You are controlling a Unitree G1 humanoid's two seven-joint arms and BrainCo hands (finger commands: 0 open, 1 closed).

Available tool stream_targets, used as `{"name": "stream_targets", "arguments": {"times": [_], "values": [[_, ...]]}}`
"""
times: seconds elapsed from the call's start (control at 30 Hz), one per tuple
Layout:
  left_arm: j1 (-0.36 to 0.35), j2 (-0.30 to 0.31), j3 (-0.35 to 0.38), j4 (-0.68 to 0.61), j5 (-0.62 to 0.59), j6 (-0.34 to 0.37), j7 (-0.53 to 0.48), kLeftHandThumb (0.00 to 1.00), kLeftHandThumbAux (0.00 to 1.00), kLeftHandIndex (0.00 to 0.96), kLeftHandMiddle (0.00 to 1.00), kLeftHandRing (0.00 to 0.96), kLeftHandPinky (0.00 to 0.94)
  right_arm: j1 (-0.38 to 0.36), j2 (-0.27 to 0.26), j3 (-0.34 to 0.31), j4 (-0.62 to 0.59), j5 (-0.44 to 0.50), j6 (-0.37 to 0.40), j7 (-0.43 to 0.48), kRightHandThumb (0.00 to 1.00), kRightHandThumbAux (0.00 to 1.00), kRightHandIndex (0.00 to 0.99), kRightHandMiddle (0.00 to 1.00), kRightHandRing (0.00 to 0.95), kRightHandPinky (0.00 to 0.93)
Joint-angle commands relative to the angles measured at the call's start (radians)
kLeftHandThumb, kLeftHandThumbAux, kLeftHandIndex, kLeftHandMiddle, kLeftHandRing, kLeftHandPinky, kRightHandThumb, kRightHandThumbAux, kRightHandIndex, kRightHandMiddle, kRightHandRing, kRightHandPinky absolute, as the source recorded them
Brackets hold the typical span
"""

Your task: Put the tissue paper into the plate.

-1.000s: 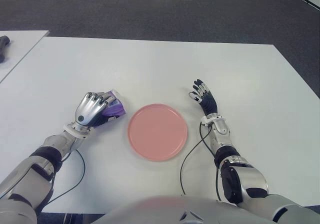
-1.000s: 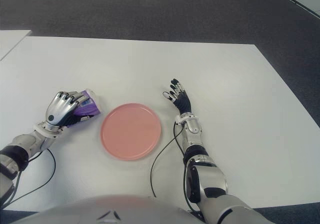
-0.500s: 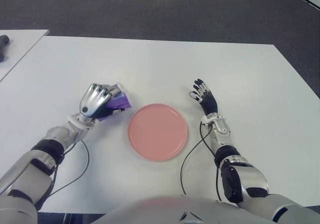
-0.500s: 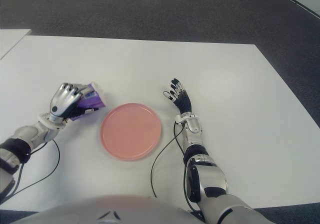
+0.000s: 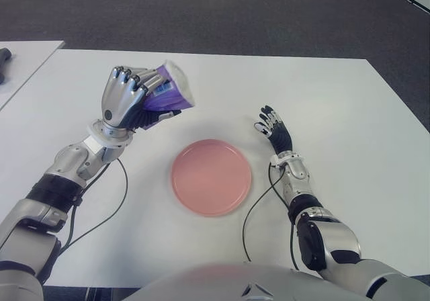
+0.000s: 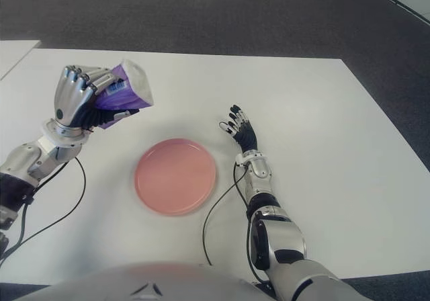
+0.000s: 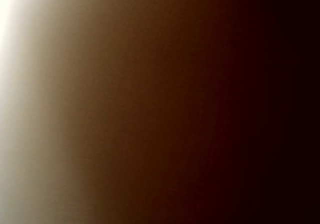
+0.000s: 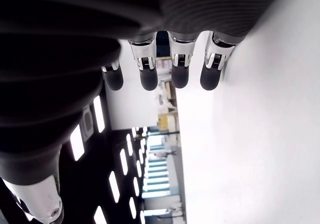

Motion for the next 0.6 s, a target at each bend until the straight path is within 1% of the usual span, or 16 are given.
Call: {"name": "stream_targets", "arguments": {"times": [0.03,0.2,0.4,0.53,0.6], "values": [[0.034,-0.016,0.038,-0.106,-0.039,-0.025,-0.1,0.734,0.699,0.442,0.879,0.876,0.886,0.06,0.003,-0.005,0.063,-0.001,0.065,-0.01,0.098,0.707,0.0,0.0,0.0,0.0],[0.047,-0.043,0.063,-0.188,-0.062,-0.062,-0.171,0.735,0.698,0.442,0.874,0.869,0.876,0.059,0.005,-0.004,0.066,-0.002,0.063,-0.012,0.098,0.707,0.0,0.0,0.0,0.0],[0.059,-0.08,0.086,-0.269,-0.03,-0.066,-0.227,0.741,0.696,0.443,0.869,0.866,0.881,0.06,0.009,-0.003,0.066,-0.004,0.061,-0.014,0.098,0.707,0.0,0.0,0.0,0.0],[0.064,-0.114,0.072,-0.293,-0.053,-0.094,-0.285,0.745,0.695,0.443,0.865,0.865,0.88,0.061,0.01,-0.001,0.065,-0.005,0.06,-0.016,0.098,0.707,0.0,0.0,0.0,0.0],[0.075,-0.143,0.045,-0.299,-0.077,-0.115,-0.325,0.747,0.694,0.443,0.862,0.861,0.874,0.061,0.012,-0.001,0.065,-0.005,0.06,-0.017,0.098,0.707,0.0,0.0,0.0,0.0]]}}
